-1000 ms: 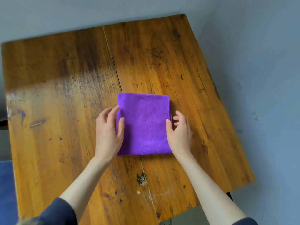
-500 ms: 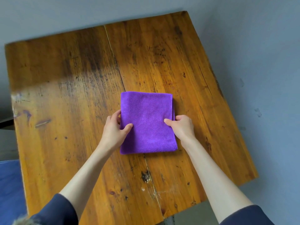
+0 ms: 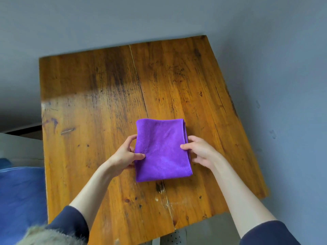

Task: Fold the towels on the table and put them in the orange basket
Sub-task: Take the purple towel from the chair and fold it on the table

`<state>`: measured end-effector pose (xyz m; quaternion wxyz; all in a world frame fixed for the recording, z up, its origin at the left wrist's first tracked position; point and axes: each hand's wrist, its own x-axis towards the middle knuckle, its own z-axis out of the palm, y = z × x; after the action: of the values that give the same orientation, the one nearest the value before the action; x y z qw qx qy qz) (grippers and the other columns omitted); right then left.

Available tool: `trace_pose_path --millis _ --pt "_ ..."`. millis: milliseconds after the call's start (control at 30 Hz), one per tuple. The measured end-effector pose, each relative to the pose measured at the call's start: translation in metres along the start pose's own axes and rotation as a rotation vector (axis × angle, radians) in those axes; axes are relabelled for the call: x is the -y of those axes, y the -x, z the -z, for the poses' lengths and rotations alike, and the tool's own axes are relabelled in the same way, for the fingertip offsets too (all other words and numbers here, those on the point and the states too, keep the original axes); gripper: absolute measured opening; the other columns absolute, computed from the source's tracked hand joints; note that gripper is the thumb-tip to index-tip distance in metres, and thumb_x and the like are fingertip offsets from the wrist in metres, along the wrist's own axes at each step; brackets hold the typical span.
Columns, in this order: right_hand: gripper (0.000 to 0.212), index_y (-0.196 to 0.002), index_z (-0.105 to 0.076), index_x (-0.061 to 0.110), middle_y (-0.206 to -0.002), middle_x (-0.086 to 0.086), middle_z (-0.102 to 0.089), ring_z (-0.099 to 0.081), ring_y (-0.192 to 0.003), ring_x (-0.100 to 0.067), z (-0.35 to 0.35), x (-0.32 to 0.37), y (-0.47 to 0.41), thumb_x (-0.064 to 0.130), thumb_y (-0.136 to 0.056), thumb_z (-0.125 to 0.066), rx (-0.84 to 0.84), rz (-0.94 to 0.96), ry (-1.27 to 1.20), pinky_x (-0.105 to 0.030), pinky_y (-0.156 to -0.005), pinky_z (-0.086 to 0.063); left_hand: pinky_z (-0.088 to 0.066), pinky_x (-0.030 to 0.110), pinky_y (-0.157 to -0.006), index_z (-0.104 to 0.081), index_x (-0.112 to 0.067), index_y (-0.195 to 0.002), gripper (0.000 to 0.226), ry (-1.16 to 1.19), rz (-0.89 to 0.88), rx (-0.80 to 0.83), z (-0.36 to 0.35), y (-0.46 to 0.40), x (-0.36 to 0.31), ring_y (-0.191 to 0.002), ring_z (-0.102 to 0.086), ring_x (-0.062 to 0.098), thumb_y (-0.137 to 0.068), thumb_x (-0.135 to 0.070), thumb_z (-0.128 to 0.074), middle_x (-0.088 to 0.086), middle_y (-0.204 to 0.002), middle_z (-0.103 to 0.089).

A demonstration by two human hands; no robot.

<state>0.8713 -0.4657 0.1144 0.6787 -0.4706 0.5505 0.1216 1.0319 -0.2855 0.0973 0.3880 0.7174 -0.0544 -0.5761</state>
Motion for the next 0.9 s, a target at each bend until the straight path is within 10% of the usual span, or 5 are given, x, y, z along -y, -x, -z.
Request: trace_pose_path --millis 400,900 --pt "0.03 -0.11 -0.054 0.02 -0.092 0.002 -0.065 -0.061 -0.078 -0.012 -0.054 0.04 0.095 0.001 -0.086 -0.057 0.307 0.203 0.26 -0.032 -0.072 -0.049 -0.053 0.038 -0.069 -0.044 -0.041 -0.124 0.061 0.261 -0.075 -0.27 0.013 0.156 0.019 -0.085 -0.06 0.017 -0.085 0.003 -0.061 0.005 -0.089 -0.053" --pt "0.024 -0.099 -0.056 0.02 -0.093 -0.002 -0.064 -0.062 -0.076 -0.013 -0.287 0.003 0.253 0.0 -0.085 -0.054 0.758 0.459 0.685 -0.03 -0.067 -0.046 -0.052 0.03 -0.061 -0.045 -0.052 -0.113 0.067 0.635 -0.356 -0.951 0.069 0.39 0.181 -0.077 -0.06 0.014 -0.081 0.006 -0.058 0.007 -0.105 -0.053"
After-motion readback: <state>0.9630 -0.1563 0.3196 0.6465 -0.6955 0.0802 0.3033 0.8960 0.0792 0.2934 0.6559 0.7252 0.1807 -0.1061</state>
